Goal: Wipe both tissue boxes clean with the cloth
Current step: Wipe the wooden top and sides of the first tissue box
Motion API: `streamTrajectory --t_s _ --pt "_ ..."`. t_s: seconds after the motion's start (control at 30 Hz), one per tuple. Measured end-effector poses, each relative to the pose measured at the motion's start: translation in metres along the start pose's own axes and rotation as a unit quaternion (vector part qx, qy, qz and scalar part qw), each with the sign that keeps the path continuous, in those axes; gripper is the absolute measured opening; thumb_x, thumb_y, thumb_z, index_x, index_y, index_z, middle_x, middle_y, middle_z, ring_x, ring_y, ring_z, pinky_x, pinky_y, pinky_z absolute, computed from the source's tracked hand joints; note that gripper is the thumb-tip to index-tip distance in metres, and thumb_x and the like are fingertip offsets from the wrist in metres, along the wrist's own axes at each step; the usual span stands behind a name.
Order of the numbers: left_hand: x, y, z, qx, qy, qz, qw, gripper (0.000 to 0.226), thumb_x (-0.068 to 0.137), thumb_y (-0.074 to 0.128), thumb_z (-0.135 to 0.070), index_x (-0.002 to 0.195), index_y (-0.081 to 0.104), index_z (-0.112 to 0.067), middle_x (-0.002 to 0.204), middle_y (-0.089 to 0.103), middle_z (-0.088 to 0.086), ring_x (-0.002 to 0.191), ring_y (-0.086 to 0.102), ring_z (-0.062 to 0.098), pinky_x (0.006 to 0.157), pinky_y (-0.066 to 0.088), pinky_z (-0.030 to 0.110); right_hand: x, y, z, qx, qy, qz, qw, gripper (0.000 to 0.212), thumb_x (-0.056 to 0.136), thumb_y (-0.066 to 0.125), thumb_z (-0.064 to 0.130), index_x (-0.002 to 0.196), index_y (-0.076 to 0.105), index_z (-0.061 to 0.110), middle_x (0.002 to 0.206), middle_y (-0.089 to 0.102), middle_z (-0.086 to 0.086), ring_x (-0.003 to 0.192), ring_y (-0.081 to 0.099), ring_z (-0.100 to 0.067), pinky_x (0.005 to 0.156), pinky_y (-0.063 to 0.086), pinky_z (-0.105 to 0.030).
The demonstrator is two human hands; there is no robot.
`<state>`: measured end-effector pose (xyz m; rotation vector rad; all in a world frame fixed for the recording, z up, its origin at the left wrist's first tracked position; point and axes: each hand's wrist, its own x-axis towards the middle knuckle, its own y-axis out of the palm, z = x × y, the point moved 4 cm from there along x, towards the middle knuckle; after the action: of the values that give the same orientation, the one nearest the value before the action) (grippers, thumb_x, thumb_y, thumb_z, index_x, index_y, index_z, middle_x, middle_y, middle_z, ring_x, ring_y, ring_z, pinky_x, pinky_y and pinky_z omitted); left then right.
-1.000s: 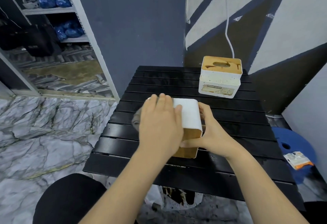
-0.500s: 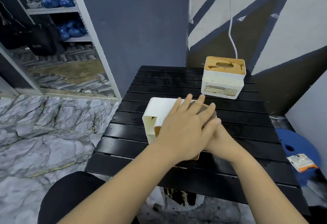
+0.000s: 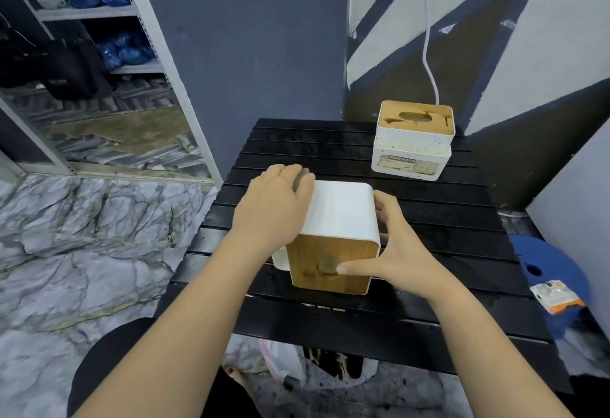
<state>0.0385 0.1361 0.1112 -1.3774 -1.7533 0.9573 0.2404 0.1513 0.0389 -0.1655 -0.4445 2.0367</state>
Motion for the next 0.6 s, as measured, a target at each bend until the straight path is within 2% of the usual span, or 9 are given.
streamTrajectory --t_s 0.1,0.17,0.23,0.33,0.4,0.43,0.47,0.53,0.6 --pt "-0.002 -0.002 0.008 -0.096 -0.028 -0.025 0.995 0.039 0.104 0.037 -0.047 0.133 0.058 -0.031 0.132 0.058 -0.006 0.113 0.054 0.019 0.093 0.044 0.037 0.000 0.000 0.002 -0.008 0.007 0.004 1.000 0.119 0.058 0.100 0.037 0.147 0.022 0.046 0.144 0.034 0.037 0.132 0.033 0.021 0.106 0.039 -0.019" --pt "0.001 -0.004 0.017 -0.174 -0.062 -0.059 0.981 0.031 0.101 0.042 -0.044 0.107 0.066 -0.026 0.102 0.065 -0.008 0.095 0.057 0.018 0.080 0.045 0.036 0.000 0.000 0.003 -0.008 0.014 0.008 1.000 0.120 0.058 0.100 0.039 0.148 0.021 0.046 0.146 0.034 0.035 0.135 0.034 0.015 0.111 0.039 -0.025" --pt "-0.001 -0.004 0.032 -0.275 -0.150 -0.090 0.945 0.033 0.098 0.046 -0.042 0.080 0.060 -0.018 0.074 0.055 -0.003 0.076 0.052 0.022 0.065 0.041 0.033 -0.001 0.000 0.006 -0.011 0.018 0.011 1.000 0.121 0.058 0.100 0.041 0.149 0.020 0.047 0.147 0.034 0.034 0.137 0.034 0.011 0.114 0.039 -0.030" --pt "-0.009 0.000 0.057 -0.498 -0.320 -0.081 0.802 0.030 0.098 0.049 -0.040 0.088 0.063 -0.014 0.075 0.060 0.007 0.063 0.055 0.021 0.044 0.045 0.021 -0.002 -0.001 0.009 -0.009 0.023 0.020 0.999 0.128 0.053 0.099 0.049 0.151 0.018 0.049 0.150 0.033 0.033 0.139 0.033 0.010 0.117 0.038 -0.034" --pt "-0.010 -0.003 0.065 -0.618 -0.318 -0.093 0.713 0.037 0.101 0.049 -0.042 0.114 0.065 -0.012 0.093 0.068 0.011 0.072 0.065 0.022 0.052 0.057 0.029 -0.004 -0.003 0.010 -0.006 0.031 0.020 0.999 0.141 0.045 0.097 0.058 0.156 0.012 0.046 0.157 0.028 0.028 0.144 0.029 0.005 0.117 0.034 -0.030" --pt "-0.009 -0.008 0.065 -0.631 -0.290 -0.115 0.710 0.042 0.102 0.049 -0.044 0.121 0.065 -0.012 0.097 0.071 0.010 0.077 0.068 0.023 0.062 0.060 0.035 -0.005 -0.003 0.012 -0.003 0.034 0.018 0.999 0.146 0.042 0.095 0.061 0.158 0.008 0.044 0.159 0.026 0.026 0.144 0.027 0.004 0.114 0.032 -0.026" --pt "-0.008 -0.015 0.061 -0.612 -0.252 -0.139 0.737 0.042 0.102 0.049 -0.046 0.120 0.067 -0.014 0.099 0.074 0.009 0.081 0.070 0.023 0.071 0.059 0.039 -0.004 -0.003 0.015 0.000 0.034 0.016 0.999 0.149 0.041 0.094 0.062 0.159 0.006 0.044 0.160 0.024 0.026 0.143 0.027 0.003 0.110 0.031 -0.023" --pt "-0.015 -0.032 0.034 -0.510 -0.128 -0.169 0.834 0.038 0.101 0.046 -0.050 0.112 0.071 -0.024 0.105 0.075 -0.002 0.092 0.070 0.015 0.083 0.054 0.038 -0.002 -0.001 0.021 0.007 0.030 0.019 0.999 0.149 0.043 0.097 0.058 0.159 0.005 0.043 0.158 0.026 0.025 0.140 0.030 0.002 0.108 0.035 -0.024" --pt "-0.032 -0.034 -0.002 -0.352 0.034 -0.107 0.929 0.050 0.100 0.036 -0.059 0.137 0.059 -0.034 0.138 0.062 -0.013 0.129 0.055 0.003 0.109 0.041 0.032 0.001 0.002 0.023 0.013 0.019 0.004 1.000 0.142 0.048 0.102 0.047 0.158 0.012 0.041 0.154 0.033 0.024 0.136 0.038 0.003 0.110 0.039 -0.027"
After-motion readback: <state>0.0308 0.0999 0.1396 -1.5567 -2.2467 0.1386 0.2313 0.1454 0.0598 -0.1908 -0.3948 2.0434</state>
